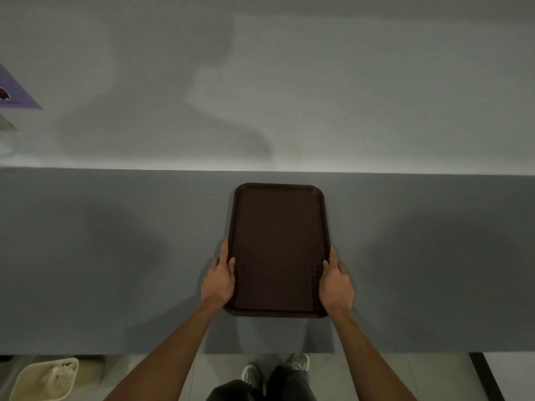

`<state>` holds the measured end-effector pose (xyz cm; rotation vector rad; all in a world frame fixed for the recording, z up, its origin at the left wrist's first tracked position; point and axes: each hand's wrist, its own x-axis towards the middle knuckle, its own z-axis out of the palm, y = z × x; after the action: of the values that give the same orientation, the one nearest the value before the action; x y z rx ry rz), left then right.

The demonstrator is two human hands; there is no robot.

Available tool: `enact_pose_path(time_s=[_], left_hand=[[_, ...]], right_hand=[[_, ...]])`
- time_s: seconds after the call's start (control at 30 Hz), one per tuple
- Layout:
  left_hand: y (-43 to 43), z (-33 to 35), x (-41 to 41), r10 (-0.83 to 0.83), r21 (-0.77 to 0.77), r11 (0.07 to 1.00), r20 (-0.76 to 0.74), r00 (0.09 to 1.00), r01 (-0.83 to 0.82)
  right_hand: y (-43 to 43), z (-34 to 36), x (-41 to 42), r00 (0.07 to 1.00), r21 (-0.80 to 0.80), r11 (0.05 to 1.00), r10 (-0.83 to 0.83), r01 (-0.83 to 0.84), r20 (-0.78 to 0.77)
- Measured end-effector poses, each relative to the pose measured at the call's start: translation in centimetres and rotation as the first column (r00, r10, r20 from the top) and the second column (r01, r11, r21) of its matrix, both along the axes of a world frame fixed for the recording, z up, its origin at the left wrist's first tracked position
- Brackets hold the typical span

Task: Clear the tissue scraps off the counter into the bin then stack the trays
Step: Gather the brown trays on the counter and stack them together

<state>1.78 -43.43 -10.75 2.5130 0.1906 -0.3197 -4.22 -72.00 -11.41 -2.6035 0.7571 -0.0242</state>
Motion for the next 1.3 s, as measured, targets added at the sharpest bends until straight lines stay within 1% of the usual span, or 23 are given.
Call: enact_pose_path(time_s=[0.1,0.2,0.3,0.4,0.57,0.73,0.83,0.97,1.17,1.3], left_hand=[[-0.1,-0.3,0.2,-0.037,0.038,0.998,-0.084,0.996,0.04],[-0.3,0.4,0.7,-0.072,0.078,0.993,-0.162,0.984,0.086],[-0.1,1.0,1.1,-0.037,0.065,0.997,-0.204,0.978,0.052],[-0.2,1.0,0.4,0.005,0.067,0.998,-0.168,0.986,0.007],[-0.7,0.0,-2.9,0.03,0.099,0.995,-0.051,0.998,-0.025],[-2.1,-0.4,-5.9,-0.017,0.116,0.993,0.03,0.999,0.014],[-4.4,0.3,-7.1,-0.061,0.098,0.994,0.067,0.996,0.054],[-9.0,2.1,-7.9,-0.114,0.082,0.991,0.118,0.986,0.105],[-19.5,3.3,-9.6,-0.177,0.063,0.984,0.185,0.967,0.168],[-27.4,3.8,-12.6,-0.191,0.041,0.982,0.201,0.961,0.186]], right_hand=[[0.4,-0.4,-0.2,1.0,-0.056,0.998,0.015,-0.015,-0.003],[0.4,-0.4,0.2,0.999,-0.057,0.998,0.011,-0.013,-0.037],[0.2,0.2,0.4,0.998,-0.039,0.999,-0.04,0.038,-0.056],[0.4,0.5,-0.4,0.995,-0.022,0.998,-0.065,0.064,-0.073],[0.5,0.4,-3.5,0.995,0.002,0.996,-0.084,0.084,-0.054],[-0.9,0.4,-7.8,0.986,0.022,0.987,-0.155,0.157,-0.058],[-3.2,0.8,-10.0,0.979,0.016,0.979,-0.204,0.204,-0.018],[-7.8,2.1,-12.3,0.961,0.031,0.963,-0.269,0.268,0.07],[-17.6,4.1,-16.6,0.918,0.046,0.937,-0.349,0.346,0.187],[-25.5,5.0,-20.4,0.913,0.055,0.933,-0.36,0.356,0.194]])
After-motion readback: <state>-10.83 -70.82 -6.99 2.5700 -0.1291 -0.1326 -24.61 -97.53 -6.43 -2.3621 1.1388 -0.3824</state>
